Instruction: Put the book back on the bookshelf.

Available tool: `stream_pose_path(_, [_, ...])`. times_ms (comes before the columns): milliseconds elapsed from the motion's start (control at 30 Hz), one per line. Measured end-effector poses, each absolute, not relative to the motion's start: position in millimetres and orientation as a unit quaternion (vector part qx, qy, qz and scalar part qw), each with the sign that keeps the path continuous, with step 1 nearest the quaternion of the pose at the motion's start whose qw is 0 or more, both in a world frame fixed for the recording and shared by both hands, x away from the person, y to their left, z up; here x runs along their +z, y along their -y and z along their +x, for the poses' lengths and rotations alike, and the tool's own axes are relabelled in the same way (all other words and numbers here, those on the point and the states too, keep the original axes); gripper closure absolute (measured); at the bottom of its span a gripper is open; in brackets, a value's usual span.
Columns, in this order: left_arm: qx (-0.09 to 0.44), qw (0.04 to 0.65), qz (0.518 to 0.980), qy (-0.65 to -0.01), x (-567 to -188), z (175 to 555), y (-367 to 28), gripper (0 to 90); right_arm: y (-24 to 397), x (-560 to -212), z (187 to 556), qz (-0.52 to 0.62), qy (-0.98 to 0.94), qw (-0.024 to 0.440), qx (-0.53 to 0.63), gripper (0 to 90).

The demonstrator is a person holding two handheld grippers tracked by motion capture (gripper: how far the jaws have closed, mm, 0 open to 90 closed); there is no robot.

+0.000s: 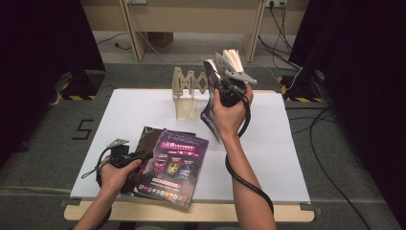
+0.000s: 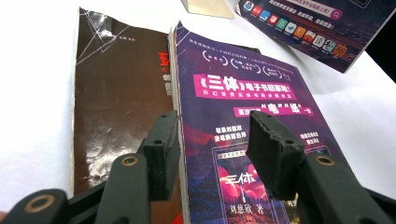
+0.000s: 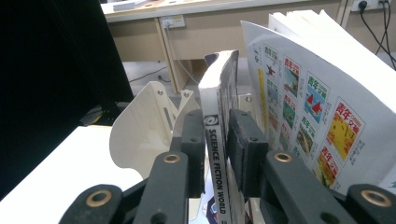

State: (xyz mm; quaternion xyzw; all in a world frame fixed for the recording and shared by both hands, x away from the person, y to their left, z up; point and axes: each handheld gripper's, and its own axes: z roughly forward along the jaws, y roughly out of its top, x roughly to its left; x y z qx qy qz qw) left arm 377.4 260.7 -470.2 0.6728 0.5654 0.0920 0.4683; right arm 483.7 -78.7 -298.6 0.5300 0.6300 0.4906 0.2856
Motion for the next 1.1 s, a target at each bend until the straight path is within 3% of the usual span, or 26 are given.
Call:
stream_pose_path(500, [0.090,0.471,0.672,-0.565,-470.0,377.7,-259.5,52.3,83.7,-299.1,492.5,0.547,-0.654,0.259,0.454,73.0])
stream_pose_path(733, [0.089,0.473,0.671,-0.564,-469.4,377.7,-261.0,52.3,78.5,-290.9,500.6,0.550,-0.680,0.262,0.407,82.4])
stream_pose_path(1100, [0.090,0.472,0.670,-0.566,-469.4,378.0,-262.8,52.4,74.1,-277.6,503.9,0.539,-0.668,0.250,0.448,83.1])
